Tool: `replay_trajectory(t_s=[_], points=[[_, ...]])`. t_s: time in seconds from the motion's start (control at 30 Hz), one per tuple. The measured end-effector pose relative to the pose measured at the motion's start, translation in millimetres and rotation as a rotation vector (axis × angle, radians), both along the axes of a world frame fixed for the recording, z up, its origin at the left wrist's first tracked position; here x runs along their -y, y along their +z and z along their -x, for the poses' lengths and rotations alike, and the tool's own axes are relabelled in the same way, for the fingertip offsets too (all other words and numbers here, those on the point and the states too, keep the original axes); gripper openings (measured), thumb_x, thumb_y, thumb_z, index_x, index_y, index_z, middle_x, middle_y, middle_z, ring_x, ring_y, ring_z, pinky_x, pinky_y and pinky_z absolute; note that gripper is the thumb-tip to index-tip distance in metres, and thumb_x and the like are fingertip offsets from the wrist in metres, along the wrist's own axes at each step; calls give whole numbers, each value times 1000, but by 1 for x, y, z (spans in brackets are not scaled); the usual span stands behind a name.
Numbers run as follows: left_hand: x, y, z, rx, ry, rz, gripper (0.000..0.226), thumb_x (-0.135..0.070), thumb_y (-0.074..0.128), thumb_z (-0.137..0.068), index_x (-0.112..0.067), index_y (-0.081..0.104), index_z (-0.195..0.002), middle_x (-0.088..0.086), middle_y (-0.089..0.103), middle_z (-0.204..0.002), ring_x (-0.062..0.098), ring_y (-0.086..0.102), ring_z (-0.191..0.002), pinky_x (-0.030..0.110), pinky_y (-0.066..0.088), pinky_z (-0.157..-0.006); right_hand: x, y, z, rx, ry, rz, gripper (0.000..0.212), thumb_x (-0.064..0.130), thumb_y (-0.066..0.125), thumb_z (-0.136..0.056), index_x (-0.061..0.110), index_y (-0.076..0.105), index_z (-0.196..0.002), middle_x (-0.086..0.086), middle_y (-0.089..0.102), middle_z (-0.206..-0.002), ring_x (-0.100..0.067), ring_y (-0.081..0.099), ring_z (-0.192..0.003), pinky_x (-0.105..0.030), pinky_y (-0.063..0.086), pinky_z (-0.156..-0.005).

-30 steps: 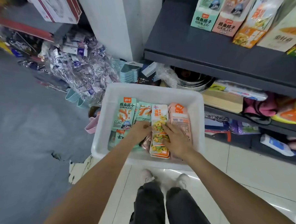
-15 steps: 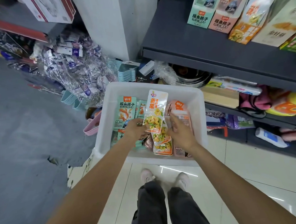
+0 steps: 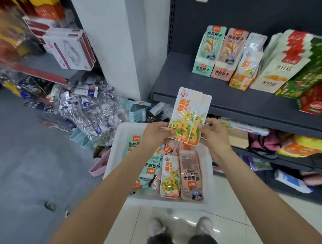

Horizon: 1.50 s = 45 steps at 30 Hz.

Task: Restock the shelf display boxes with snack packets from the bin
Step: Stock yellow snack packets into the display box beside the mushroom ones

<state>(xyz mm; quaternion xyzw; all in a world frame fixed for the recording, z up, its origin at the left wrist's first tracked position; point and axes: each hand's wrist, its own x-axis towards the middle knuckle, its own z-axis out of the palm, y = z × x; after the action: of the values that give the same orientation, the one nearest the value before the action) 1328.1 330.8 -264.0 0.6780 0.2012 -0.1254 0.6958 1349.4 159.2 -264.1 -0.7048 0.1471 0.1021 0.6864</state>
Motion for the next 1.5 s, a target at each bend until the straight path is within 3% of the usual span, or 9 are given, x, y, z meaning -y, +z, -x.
replay_trajectory(t_s=[0.3, 0.43, 0.63, 0.77, 1.07, 1.17, 1.33, 1.43, 1.5], points=[[107, 49, -68, 124, -150, -49, 17, -1, 65, -85, -2, 63, -102, 4, 66, -82, 1, 63, -60, 12, 51, -56, 107, 59, -48, 126, 44, -154, 15, -1, 56, -90, 14, 54, -92, -5, 70, -87, -18, 67, -77, -26, 55, -59], [159, 63, -100, 165, -148, -104, 16, -3, 64, -86, -5, 62, -102, 4, 64, -85, 7, 61, -72, 12, 53, -61, 166, 80, -84, 194, 9, -156, 8, 13, 60, -90, 12, 59, -98, 3, 69, -90, -10, 68, -81, -26, 57, -73], [228, 63, -140, 227, -185, -216, 11, -10, 66, -85, -10, 64, -96, 8, 66, -90, 9, 62, -75, 12, 51, -61, 246, 107, -132, 452, 57, 137, 6, 17, 59, -92, 20, 63, -96, 7, 69, -81, -5, 64, -70, -19, 54, -63], [257, 63, -157, 255, -186, -305, 9, -10, 67, -84, -13, 64, -92, 5, 65, -87, 13, 61, -79, 17, 50, -64, 279, 117, -155, 533, 41, 259, 7, 15, 61, -90, 19, 64, -86, 5, 68, -86, -11, 64, -77, -29, 56, -67], [255, 78, -204, 314, -180, -408, 10, -9, 69, -83, -18, 65, -86, -7, 64, -80, 10, 60, -80, 22, 51, -71, 285, 129, -214, 502, 117, 329, 9, 10, 61, -90, 13, 69, -93, -4, 71, -93, -14, 68, -83, -28, 57, -65], [246, 82, -232, 362, -165, -444, 11, -10, 69, -82, -14, 67, -92, -8, 63, -84, 8, 59, -81, 11, 47, -67, 276, 134, -240, 527, 112, 356, 12, 12, 62, -90, 11, 70, -98, -1, 71, -94, -12, 68, -86, -32, 58, -71], [231, 93, -297, 452, -154, -582, 19, -3, 62, -85, -12, 68, -101, -1, 67, -98, 2, 59, -79, -1, 41, -65, 263, 142, -285, 577, 60, 388, 11, 12, 61, -90, 17, 70, -90, 4, 69, -89, -3, 64, -81, -12, 50, -59], [225, 97, -334, 497, -208, -693, 25, 0, 53, -88, -9, 67, -108, 1, 67, -107, 7, 58, -90, -1, 39, -68, 258, 143, -314, 597, -29, 386, 11, 11, 61, -90, 16, 71, -91, 8, 68, -84, -8, 66, -83, -22, 55, -68], [221, 94, -355, 507, -254, -771, 29, -2, 50, -90, -10, 66, -112, 2, 67, -113, 13, 60, -99, 12, 43, -79, 254, 142, -329, 606, -81, 386, 12, 12, 61, -90, 20, 70, -89, 10, 68, -82, -12, 67, -83, -26, 56, -68]])
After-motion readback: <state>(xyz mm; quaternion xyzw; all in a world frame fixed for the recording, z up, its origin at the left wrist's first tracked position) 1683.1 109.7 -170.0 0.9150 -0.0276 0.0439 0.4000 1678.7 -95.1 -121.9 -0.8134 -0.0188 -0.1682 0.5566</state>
